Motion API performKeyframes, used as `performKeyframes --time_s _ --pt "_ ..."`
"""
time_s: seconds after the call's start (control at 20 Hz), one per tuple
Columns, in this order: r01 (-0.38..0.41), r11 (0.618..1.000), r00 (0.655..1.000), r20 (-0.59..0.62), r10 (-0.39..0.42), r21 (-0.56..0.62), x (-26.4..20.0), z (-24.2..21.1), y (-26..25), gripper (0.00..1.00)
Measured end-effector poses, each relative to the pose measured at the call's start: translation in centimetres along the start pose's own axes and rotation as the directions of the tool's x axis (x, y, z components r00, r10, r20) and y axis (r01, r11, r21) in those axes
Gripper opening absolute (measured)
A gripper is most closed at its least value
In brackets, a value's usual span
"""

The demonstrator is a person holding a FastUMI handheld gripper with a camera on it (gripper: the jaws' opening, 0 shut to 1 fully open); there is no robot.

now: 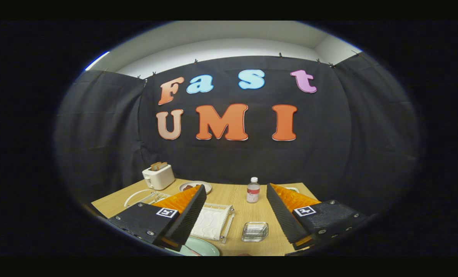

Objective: Take the plate from the dish rack, then take the spoon from the basket and place it into the plate.

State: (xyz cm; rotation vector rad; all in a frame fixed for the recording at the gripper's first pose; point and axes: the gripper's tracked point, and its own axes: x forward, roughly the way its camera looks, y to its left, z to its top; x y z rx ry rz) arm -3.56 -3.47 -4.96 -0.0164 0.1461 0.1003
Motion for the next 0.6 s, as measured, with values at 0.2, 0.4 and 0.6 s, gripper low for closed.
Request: performKeyframes --time_s 0.2,0.4,0.6 --pt "0.014 1.0 0.997 0.082 -0.016 0.024 -0.1 2.8 -0.4 0.96" --pt "0.02 1.0 0.995 0.093 -0.022 0.024 -0.5 2.8 -0.6 0.96" --pt "0.003 1.0 0.992 0.129 -0.004 0.013 -1.1 3.5 0.0 0.96"
